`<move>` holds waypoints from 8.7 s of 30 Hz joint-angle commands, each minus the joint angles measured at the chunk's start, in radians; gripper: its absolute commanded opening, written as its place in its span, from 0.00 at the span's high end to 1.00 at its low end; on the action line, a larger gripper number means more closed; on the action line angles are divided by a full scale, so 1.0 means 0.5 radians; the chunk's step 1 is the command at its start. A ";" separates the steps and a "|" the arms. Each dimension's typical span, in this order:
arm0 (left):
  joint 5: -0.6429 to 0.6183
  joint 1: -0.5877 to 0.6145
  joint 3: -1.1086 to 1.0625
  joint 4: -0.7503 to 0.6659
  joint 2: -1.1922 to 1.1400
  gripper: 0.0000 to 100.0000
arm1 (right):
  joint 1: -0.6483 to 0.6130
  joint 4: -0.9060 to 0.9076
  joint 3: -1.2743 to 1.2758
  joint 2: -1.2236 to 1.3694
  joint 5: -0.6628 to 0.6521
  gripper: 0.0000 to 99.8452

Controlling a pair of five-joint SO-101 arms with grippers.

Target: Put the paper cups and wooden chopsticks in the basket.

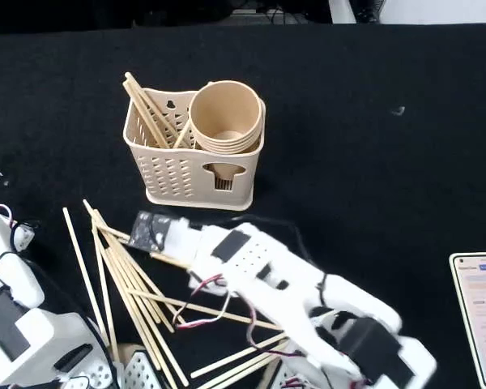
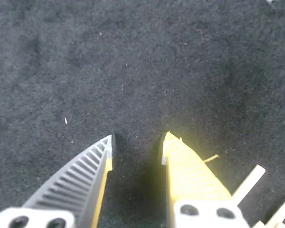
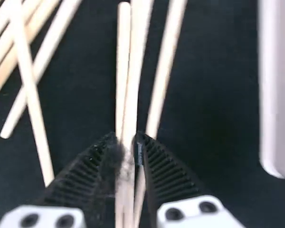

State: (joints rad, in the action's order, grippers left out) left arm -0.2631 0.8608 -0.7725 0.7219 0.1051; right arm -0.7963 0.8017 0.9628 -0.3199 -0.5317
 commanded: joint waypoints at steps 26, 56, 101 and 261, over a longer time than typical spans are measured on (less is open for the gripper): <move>-0.012 -0.060 -0.005 -0.012 0.052 0.82 | 0.503 0.377 0.416 -0.812 -0.322 0.83; -0.012 -0.063 -0.008 -0.015 0.052 0.82 | 0.049 -0.110 -0.164 0.339 0.169 0.96; -0.009 -0.063 -0.008 -0.012 0.052 0.82 | -0.068 -0.377 -0.345 -0.634 0.644 0.99; 0.000 -0.063 -0.008 -0.012 0.052 0.82 | 0.086 0.120 -0.017 -0.164 -0.104 0.77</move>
State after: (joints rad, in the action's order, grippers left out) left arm -0.2631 0.8608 -0.7725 0.7219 0.1051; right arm -0.6874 0.8815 0.9812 -0.3721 -0.5976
